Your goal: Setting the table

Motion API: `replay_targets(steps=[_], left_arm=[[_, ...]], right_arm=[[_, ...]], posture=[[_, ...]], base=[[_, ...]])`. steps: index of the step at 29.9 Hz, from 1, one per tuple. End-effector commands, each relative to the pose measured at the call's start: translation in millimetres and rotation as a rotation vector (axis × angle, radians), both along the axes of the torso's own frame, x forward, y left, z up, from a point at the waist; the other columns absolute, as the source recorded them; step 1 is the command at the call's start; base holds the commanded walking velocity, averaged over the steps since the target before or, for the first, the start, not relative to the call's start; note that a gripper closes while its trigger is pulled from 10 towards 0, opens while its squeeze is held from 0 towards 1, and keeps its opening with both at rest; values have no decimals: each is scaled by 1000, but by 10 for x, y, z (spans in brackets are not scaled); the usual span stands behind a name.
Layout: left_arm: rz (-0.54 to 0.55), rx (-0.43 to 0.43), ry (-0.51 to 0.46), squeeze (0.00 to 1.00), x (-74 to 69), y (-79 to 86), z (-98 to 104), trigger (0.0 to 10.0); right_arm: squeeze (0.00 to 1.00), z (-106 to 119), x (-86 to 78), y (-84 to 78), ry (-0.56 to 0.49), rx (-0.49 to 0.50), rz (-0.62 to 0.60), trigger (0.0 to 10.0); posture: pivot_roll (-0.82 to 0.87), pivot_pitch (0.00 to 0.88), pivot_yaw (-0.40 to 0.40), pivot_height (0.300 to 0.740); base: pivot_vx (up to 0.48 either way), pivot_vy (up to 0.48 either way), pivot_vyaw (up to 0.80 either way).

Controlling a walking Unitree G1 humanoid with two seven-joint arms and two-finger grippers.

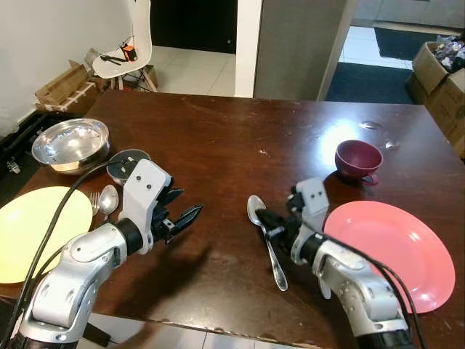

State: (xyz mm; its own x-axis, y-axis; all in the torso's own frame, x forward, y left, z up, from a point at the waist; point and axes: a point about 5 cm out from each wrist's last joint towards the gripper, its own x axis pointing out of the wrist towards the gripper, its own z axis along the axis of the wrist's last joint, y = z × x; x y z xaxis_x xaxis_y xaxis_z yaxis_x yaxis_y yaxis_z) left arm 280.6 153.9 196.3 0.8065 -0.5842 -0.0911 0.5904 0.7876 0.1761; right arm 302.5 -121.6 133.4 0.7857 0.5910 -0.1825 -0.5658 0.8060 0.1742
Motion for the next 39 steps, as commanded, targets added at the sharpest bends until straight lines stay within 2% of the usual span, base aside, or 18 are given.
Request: replay_targets(steps=[1, 4, 8, 15, 16, 19, 22, 23, 24, 25, 28, 30, 32, 37, 38, 39], left_arm=[[4, 7, 12, 0, 2, 3, -42, 10000], [7, 9, 12, 0, 0, 6, -43, 10000], [11, 10, 13, 0, -6, 12, -47, 10000], [20, 6, 12, 0, -13, 10, -54, 10000], [23, 5, 12, 0, -15, 9, -56, 10000], [24, 5, 12, 0, -16, 11, -58, 10000], [29, 4, 11, 0, -16, 16, -57, 10000], [31, 4, 10, 0, -15, 19, -55, 10000], [31, 4, 10, 0, -15, 19, -55, 10000], [32, 3, 10, 0, -13, 21, -53, 10000], [33, 2, 10, 0, -14, 22, -54, 10000], [31, 2, 14, 0, -16, 13, -66, 10000], [24, -2, 15, 0, -14, -12, -72, 10000], [21, -4, 17, 0, -13, -22, -74, 10000], [18, -5, 20, 0, -14, -22, -81, 10000], [18, -5, 20, 0, -14, -22, -81, 10000]], right_arm=[[1000, -96, -46, 33, 57, -23, 17, 10000], [1000, -176, -121, 89, 128, -43, 62, 10000], [1000, -209, -162, 93, 161, -66, 78, 10000], [1000, -341, -134, 32, 203, -141, 10, 10000], [0, -423, -120, 19, 243, -145, -33, 10000], [0, -511, -116, 15, 272, -160, -62, 10000], [0, -621, -118, 17, 299, -177, -108, 7765], [0, -595, -110, 27, 276, -175, -104, 8627], [0, -595, -110, 27, 276, -175, -104, 8627], [0, -525, -89, 37, 237, -166, -99, 10000], [0, -445, -66, 39, 200, -146, -93, 10000], [0, -250, -17, 16, 106, -120, -84, 10000], [0, -100, 13, -54, 28, -140, -98, 10000], [0, -37, 27, -168, -19, -191, -149, 10000], [1000, -34, 8, -300, -38, -225, -204, 10000], [1000, -34, 8, -300, -38, -225, -204, 10000]], posture=[[23, 97, 96, 740], [27, 102, 92, 740], [26, 107, 85, 740], [29, 111, 75, 740], [30, 112, 73, 740], [33, 113, 72, 740], [37, 115, 72, 740], [38, 116, 73, 740], [38, 116, 73, 740], [38, 116, 73, 740], [32, 115, 74, 740], [24, 115, 76, 740], [21, 114, 75, 740], [16, 115, 76, 740], [12, 115, 80, 740], [12, 115, 80, 740]], base=[[0, 0, 0], [0, 0, 0], [0, 0, 0], [0, 0, 0], [0, 0, 0], [0, 0, 0], [0, 0, 0], [0, 0, 0], [0, 0, 0], [0, 0, 0], [0, 0, 0], [0, 0, 0], [0, 0, 0], [0, 0, 0], [0, 0, 0], [0, 0, 0]])
